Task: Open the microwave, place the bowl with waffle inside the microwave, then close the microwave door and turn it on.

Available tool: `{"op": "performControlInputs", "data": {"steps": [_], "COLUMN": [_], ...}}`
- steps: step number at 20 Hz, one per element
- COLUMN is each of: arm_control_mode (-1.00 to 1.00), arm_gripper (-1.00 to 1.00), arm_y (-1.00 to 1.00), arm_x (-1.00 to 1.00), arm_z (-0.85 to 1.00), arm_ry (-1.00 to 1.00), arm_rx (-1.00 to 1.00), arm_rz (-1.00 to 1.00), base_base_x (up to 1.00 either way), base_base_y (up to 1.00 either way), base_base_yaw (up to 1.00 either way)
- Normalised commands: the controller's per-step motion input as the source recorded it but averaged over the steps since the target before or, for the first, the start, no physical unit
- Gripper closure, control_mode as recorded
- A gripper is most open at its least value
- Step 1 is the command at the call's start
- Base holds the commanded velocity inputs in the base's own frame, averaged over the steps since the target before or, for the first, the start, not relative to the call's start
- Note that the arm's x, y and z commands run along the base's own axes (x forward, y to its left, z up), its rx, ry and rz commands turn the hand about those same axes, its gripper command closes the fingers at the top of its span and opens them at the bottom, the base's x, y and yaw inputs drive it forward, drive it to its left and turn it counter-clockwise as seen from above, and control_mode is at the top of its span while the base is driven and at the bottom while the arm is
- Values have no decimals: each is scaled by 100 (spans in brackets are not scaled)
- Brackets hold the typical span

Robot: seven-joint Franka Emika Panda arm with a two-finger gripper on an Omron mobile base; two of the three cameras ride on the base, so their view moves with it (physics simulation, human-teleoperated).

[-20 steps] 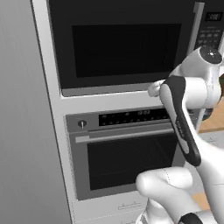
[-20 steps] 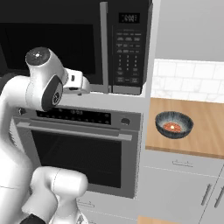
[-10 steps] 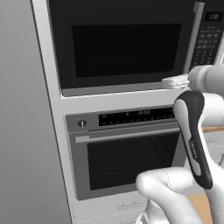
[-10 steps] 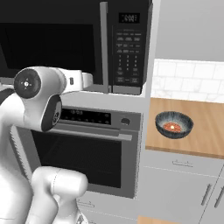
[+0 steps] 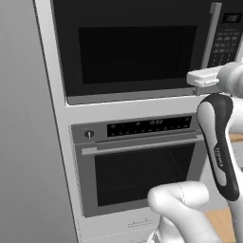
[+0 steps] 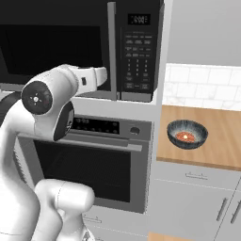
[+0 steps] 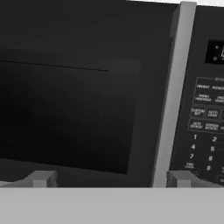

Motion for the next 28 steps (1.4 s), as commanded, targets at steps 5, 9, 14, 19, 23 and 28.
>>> {"op": "performControlInputs", "data": {"steps": [5,9,14,19,23,28], "arm_control_mode": [-100,-100,-100,-100,-100,-100], "arm_gripper": [-100,-100,-100,-100,-100,-100], "arm_y": [-45,-54,-46,-36,0,16], "arm_x": [10,62,76,56,24,0], "arm_z": [18,3,0,0,0,0], "arm_ry": [-17,0,0,0,0,0], "arm_rx": [3,9,6,2,0,-1], "arm_rz": [0,0,1,1,0,0], "base_base_x": [0,0,0,0,0,0], "base_base_y": [0,0,0,0,0,0], "base_base_yaw": [0,0,0,0,0,0]}}
